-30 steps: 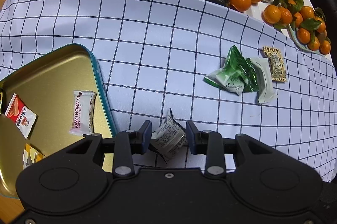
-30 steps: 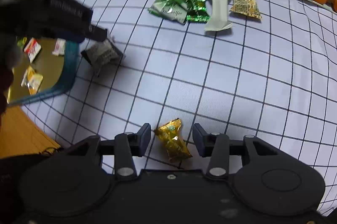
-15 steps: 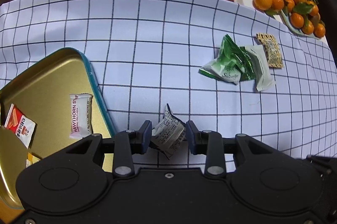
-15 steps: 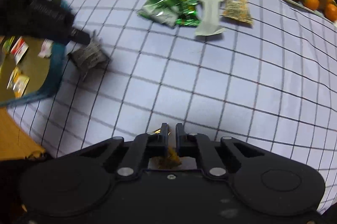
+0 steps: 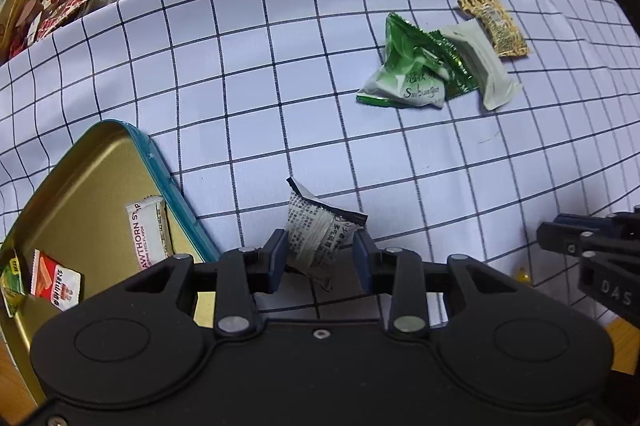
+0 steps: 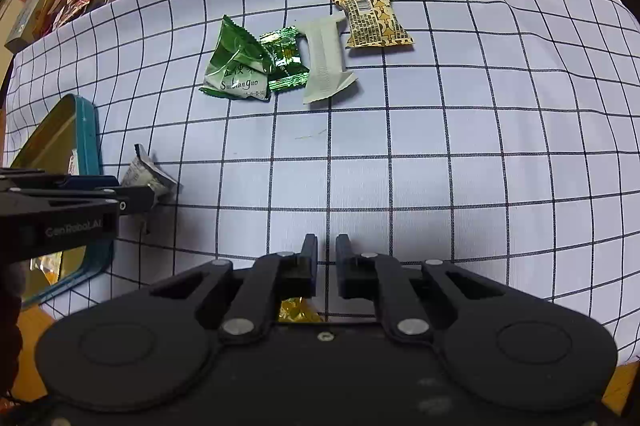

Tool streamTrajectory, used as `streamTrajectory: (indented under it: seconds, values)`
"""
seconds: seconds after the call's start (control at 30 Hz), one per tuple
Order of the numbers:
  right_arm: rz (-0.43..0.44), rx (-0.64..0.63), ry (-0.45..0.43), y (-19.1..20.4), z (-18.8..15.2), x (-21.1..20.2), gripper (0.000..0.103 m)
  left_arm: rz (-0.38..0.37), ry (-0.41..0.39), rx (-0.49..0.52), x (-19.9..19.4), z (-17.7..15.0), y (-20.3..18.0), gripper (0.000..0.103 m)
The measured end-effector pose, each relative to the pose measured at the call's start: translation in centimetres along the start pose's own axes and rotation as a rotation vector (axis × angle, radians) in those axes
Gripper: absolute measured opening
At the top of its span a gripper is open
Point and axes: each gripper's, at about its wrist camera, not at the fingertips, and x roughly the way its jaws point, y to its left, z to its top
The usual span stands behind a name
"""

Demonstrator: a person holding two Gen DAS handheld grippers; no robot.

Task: Organize snacks
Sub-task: 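Close the left tool on the grey packet while the right tool grasps the gold candy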

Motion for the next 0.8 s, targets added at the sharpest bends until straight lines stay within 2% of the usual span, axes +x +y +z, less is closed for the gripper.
streamTrajectory:
  seconds: [0.07, 0.17, 0.43, 0.53, 0.8]
  values:
    - [0.0, -0.005, 0.005, 0.2, 0.0, 0.1, 0.016, 0.005, 0.006, -0.008, 0.3, 0.2, 0.1, 0.045]
    - [0.014, -0.016, 0.007, 0.4, 0.0, 0.1, 0.016, -0.021, 0.008, -0.024, 0.5, 0.4, 0.4, 0.052]
    - [0.027, -0.018, -0.009, -0.2, -0.1, -0.5, 0.025, -0.027, -0.013, -0.041, 0.0, 0.0, 1.0, 0.052]
    - [0.025, -0.015, -0.013, -0.2, -0.1, -0.6, 0.025, 0.003, -0.033, -0.039, -0.2, 0.1, 1.1, 0.052]
    - [0.037, -0.034, -0.009, 0.1, -0.3, -0.8, 0.029, 0.006, 0.006, -0.024, 1.1, 0.2, 0.4, 0.052]
